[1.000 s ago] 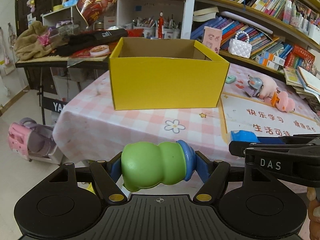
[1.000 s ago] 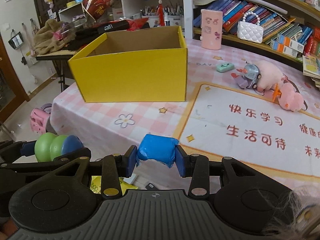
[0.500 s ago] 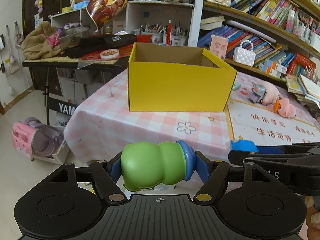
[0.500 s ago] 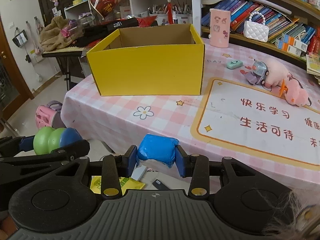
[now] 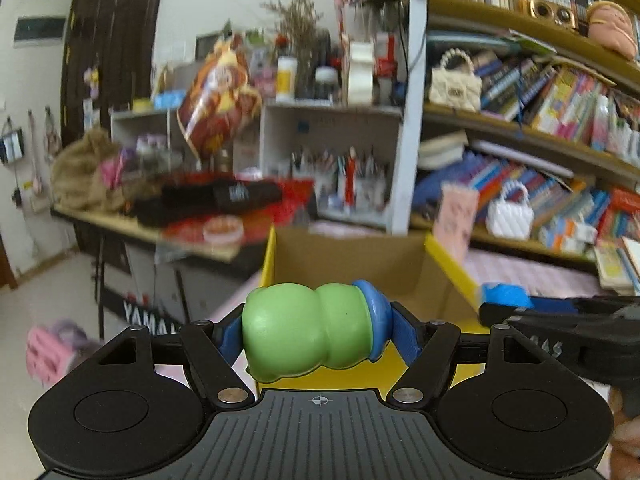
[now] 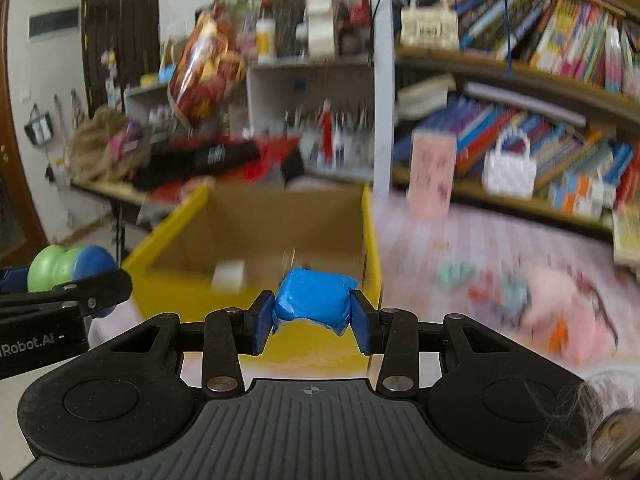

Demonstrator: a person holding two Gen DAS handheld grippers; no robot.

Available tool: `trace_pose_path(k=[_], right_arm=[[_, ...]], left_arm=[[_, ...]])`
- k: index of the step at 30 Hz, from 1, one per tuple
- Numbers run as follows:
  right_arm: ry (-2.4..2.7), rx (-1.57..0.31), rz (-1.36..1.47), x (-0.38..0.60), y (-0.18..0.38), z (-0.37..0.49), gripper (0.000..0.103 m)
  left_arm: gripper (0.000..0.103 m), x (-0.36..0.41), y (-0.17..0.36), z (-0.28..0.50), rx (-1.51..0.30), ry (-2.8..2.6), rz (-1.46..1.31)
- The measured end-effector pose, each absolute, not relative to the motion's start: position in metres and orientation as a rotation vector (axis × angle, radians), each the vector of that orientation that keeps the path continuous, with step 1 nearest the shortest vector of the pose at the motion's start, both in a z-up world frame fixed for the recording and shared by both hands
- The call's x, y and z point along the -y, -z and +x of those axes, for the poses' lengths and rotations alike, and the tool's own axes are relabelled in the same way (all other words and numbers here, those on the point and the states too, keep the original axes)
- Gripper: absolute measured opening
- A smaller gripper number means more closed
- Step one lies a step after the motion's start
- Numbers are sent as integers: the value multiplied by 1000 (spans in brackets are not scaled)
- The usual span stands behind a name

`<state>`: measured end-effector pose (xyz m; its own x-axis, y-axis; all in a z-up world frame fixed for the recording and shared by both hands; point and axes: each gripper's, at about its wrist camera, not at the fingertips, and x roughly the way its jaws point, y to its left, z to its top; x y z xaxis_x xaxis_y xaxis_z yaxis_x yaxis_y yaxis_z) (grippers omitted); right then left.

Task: Organize objects
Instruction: 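Carry the green toy and blue eraser with both tools over the yellow box, then open the left tool and right tool to drop both items into the box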

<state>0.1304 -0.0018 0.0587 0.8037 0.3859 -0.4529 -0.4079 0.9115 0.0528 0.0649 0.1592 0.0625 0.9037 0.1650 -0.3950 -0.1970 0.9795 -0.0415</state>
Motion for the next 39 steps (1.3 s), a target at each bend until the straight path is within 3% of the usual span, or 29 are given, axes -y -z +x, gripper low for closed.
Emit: trace_pose_path(k=[5, 11, 23, 29, 35, 39], right_arm=[[-443, -438, -16, -10, -76, 191, 38], [-534, -550, -119, -45, -63, 245, 38], [-662, -807, -340, -83, -10, 278, 38], [-636, -877, -288, -80, -2, 288, 38], [-631, -808, -246, -75, -18, 280, 54], [-619, -731, -193, -66, -39, 267, 57]], left_arm=[[73, -158, -61, 128, -420, -222, -60], [73, -147, -32, 175, -526, -219, -7], [76, -146, 2, 196, -675, -193, -30], [78, -153, 5, 196, -693, -187, -85], [82, -152, -2, 190, -660, -157, -82], [88, -152, -17, 178, -589, -165, -81]])
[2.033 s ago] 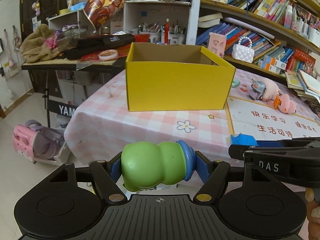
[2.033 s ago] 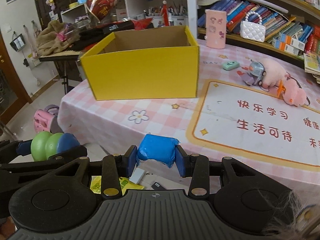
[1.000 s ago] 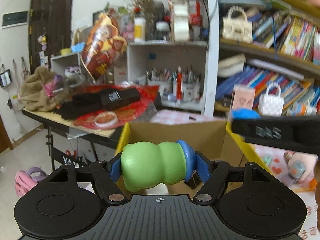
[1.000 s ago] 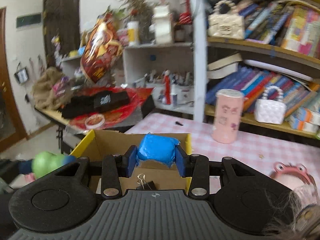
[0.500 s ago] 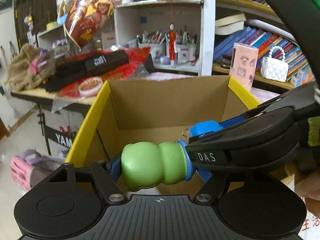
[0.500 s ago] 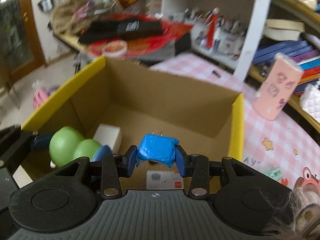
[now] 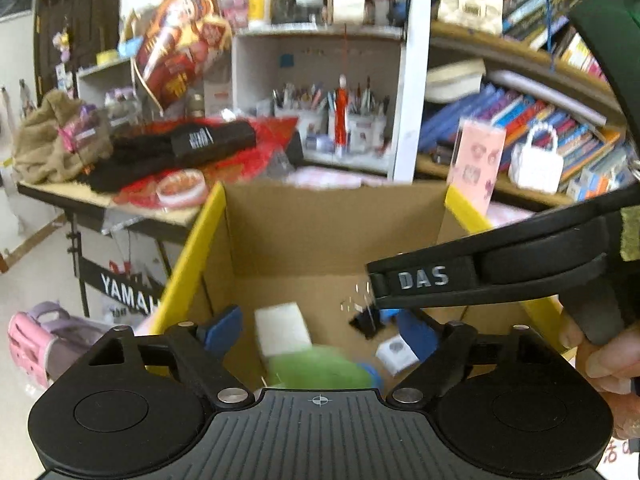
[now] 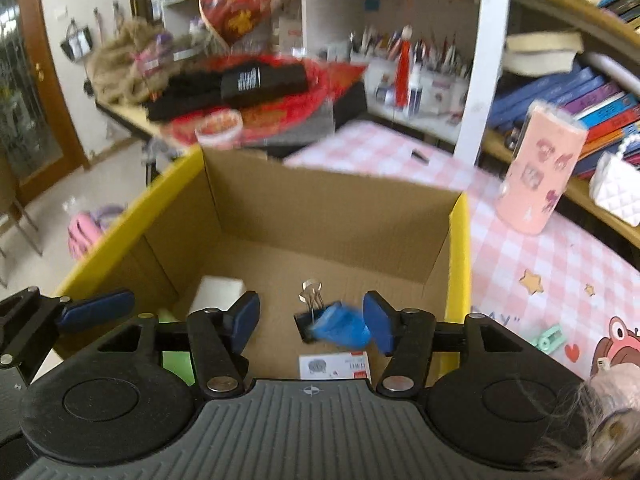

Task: Organize objects
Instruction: 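Open the left tool and right tool to drop both items into the box, then move both tools back toward the grey robot and pink plush toys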

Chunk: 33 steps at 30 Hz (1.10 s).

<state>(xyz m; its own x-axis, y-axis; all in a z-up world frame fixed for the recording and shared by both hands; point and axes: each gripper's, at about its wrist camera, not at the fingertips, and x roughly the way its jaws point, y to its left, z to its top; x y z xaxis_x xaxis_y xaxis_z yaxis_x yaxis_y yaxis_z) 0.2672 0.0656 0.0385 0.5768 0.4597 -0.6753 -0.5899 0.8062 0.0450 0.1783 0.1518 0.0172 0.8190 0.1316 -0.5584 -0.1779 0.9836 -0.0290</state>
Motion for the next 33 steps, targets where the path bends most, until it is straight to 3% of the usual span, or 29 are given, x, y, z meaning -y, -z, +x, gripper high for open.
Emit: trace_pose_path(k=[12, 33], right_arm=[[-473, -533, -109, -20, -71, 194, 59], [-336, -630, -156, 4, -8, 50, 63]], left_arm=[[88, -178, -43, 110, -504, -231, -136], [88, -158, -4, 3, -641, -201, -174]])
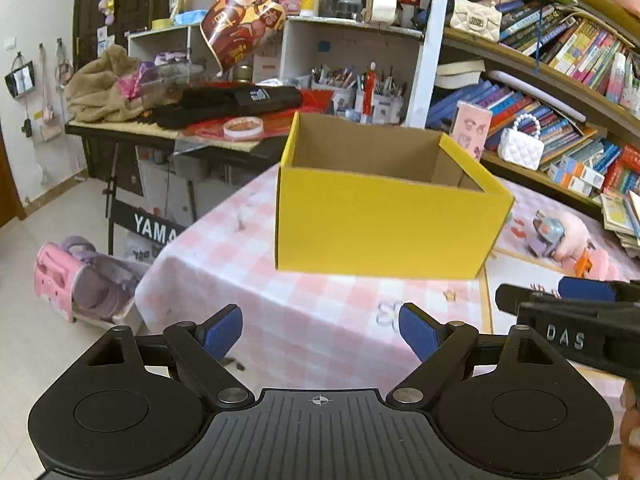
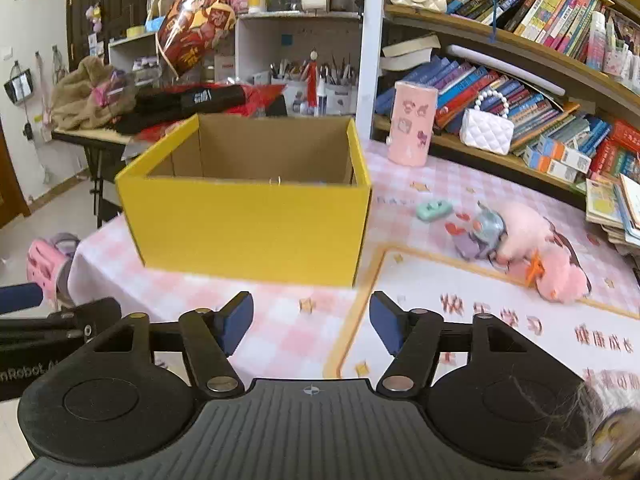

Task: Organize objects
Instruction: 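Move both tools back toward the grey robot and pink plush toys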

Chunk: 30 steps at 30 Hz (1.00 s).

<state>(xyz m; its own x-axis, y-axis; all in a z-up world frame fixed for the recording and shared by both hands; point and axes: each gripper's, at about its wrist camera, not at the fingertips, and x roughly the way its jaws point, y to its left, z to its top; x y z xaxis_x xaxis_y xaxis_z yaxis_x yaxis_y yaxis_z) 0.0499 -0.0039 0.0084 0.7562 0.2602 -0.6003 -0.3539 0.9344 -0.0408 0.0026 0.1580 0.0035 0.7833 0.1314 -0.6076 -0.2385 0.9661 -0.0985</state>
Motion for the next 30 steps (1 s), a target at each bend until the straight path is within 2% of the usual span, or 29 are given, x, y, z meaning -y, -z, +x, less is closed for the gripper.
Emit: trace_pose_path(k=[14, 30], right_arm=[[-254, -671, -161, 25, 8, 4, 66], [-10, -697, -88, 87, 11, -18, 68]], left_arm=[[88, -133, 7, -21, -686, -100, -128], [88, -77, 12, -10, -702, 136, -49]])
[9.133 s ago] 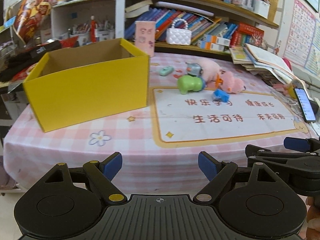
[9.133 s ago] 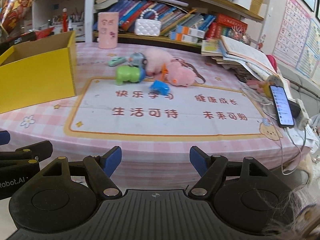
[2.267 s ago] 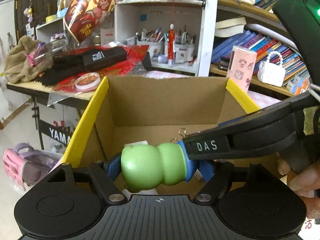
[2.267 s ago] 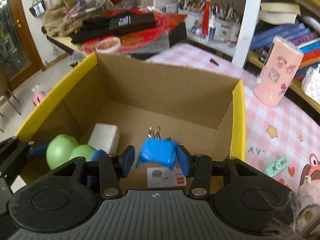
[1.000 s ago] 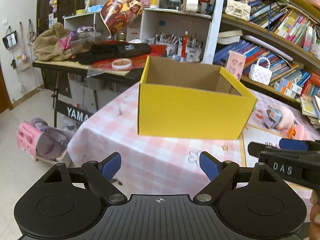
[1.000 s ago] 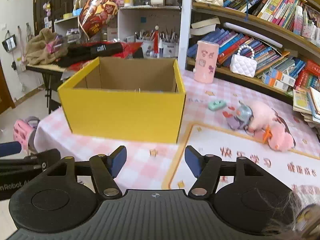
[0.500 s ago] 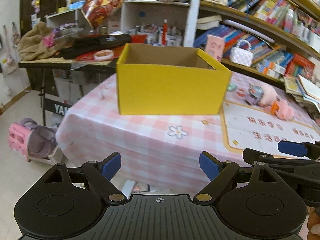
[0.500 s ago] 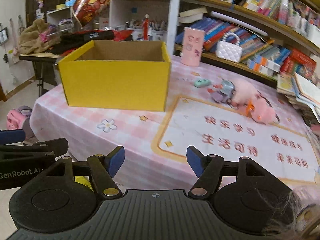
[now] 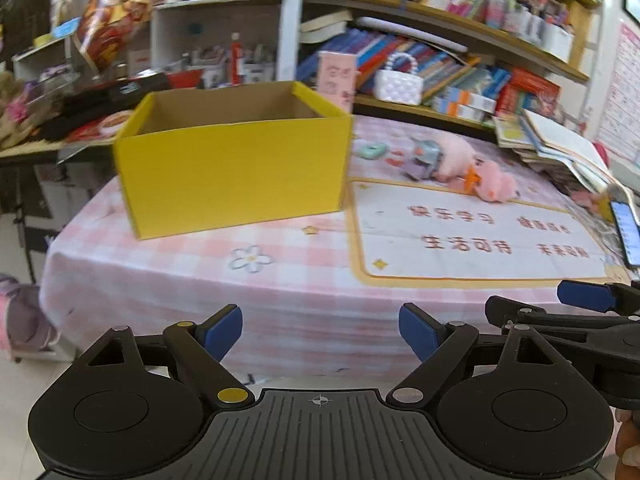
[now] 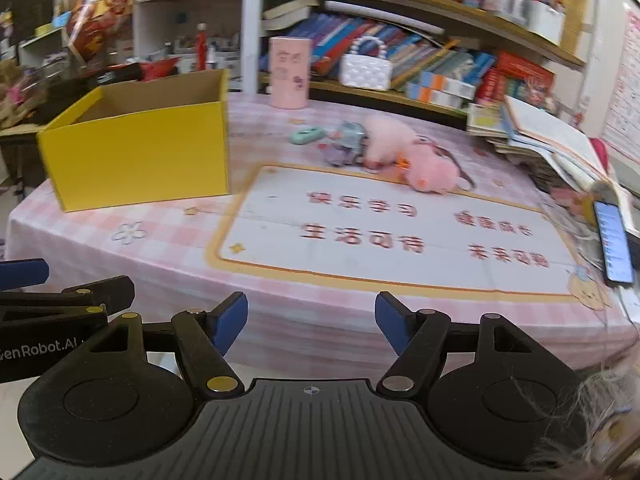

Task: Organize objects
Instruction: 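Move both tools back toward the grey robot and pink plush toys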

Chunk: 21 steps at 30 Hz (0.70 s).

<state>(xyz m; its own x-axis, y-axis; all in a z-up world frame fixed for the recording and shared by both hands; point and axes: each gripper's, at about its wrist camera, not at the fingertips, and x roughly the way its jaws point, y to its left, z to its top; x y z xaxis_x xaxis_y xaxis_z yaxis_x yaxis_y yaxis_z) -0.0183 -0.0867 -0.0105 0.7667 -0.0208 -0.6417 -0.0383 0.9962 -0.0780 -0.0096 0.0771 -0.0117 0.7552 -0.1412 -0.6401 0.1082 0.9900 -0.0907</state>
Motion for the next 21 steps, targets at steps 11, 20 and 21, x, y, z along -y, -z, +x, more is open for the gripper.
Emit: trace_pose_path(k=[11, 20, 21], right_arm=[[92, -727, -65, 128, 15, -7, 68], [100, -747, -47, 161, 16, 26, 68], [98, -750, -45, 165, 16, 31, 68]], left_arm=[[88, -34, 15, 16, -724, 234, -16], [88, 0, 15, 47, -735, 245, 8], [88, 4, 15, 51, -740, 243, 6]])
